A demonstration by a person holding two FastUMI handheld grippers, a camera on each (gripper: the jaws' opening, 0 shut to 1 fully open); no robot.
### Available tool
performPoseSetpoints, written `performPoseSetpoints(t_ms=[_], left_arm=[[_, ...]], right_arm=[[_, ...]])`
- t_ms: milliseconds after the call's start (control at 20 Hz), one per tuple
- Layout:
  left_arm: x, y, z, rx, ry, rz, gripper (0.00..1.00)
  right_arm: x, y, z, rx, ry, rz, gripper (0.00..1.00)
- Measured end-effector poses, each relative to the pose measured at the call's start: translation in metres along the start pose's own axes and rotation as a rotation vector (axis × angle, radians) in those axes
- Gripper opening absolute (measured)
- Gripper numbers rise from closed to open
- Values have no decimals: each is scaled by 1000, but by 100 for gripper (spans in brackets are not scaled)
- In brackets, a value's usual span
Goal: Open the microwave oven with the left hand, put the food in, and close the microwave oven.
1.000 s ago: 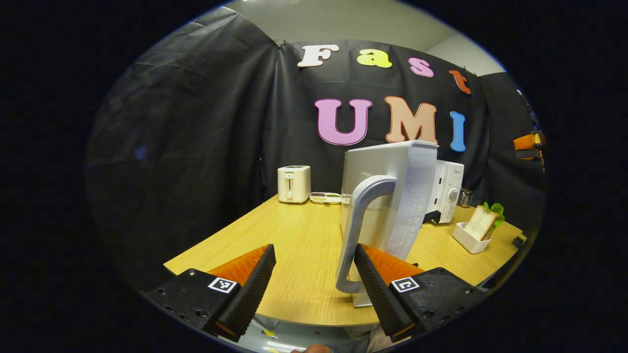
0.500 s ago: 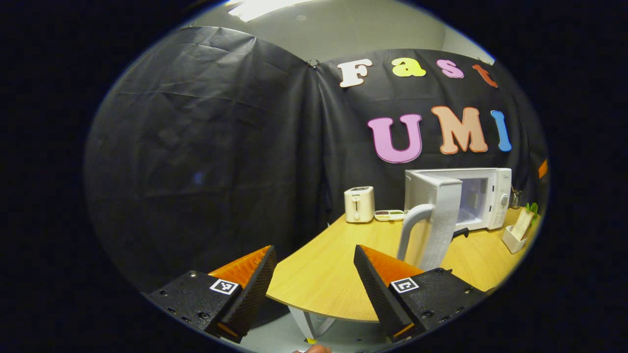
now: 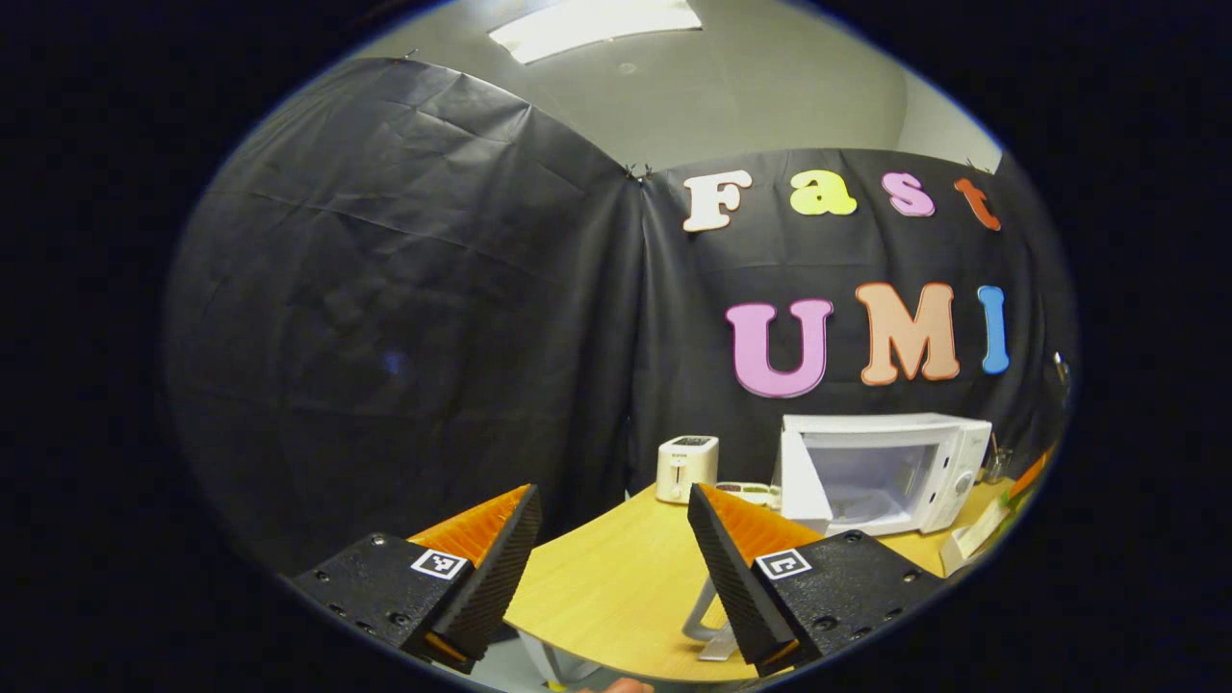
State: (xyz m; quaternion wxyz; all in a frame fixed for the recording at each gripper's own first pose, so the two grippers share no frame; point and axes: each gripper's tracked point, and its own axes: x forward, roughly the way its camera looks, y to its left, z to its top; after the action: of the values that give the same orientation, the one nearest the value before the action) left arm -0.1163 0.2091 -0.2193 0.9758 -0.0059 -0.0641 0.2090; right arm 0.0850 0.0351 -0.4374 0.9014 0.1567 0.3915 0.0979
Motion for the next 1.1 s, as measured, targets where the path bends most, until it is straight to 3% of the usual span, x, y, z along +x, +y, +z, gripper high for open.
performPoseSetpoints(t_ms=[300, 400, 450, 550, 600, 700, 750, 800, 850, 950, 1000, 1050, 1100], left_arm=[[6, -18, 11, -33, -32, 18, 93], [5, -16, 7, -60, -28, 27, 89], [5, -11, 2, -70, -21, 37, 93], [5, -1, -7, -80, -7, 64, 93], [6, 2, -10, -83, -1, 77, 93], [4, 6, -13, -92, 3, 83, 89], [6, 6, -17, -90, 8, 81, 93], [6, 5, -18, -87, 9, 75, 93], [6, 5, -15, -89, 6, 68, 93], [4, 5, -15, -99, -3, 59, 93], [4, 5, -16, -102, -3, 53, 93], [3, 3, -19, -106, 0, 46, 93], [3, 3, -20, -108, 5, 41, 93]], right_arm=[[17, -2, -15, 101, 89, 36, 97], [21, -1, -18, 123, 112, 35, 97], [23, 0, -18, 134, 119, 34, 97], [26, 2, -20, 148, 137, 31, 86], [28, 4, -21, 154, 143, 33, 97], [27, 7, -27, 154, 165, 32, 83], [30, 6, -31, 144, 174, 21, 73], [27, 4, -33, 151, 186, 6, 72], [26, 1, -32, 153, 187, -8, 53], [27, -6, -29, 179, 176, -38, 57], [27, -4, -30, 198, 169, -41, 38], [28, -4, -31, 195, 168, -42, 38], [27, -4, -31, 188, 159, -43, 45]])
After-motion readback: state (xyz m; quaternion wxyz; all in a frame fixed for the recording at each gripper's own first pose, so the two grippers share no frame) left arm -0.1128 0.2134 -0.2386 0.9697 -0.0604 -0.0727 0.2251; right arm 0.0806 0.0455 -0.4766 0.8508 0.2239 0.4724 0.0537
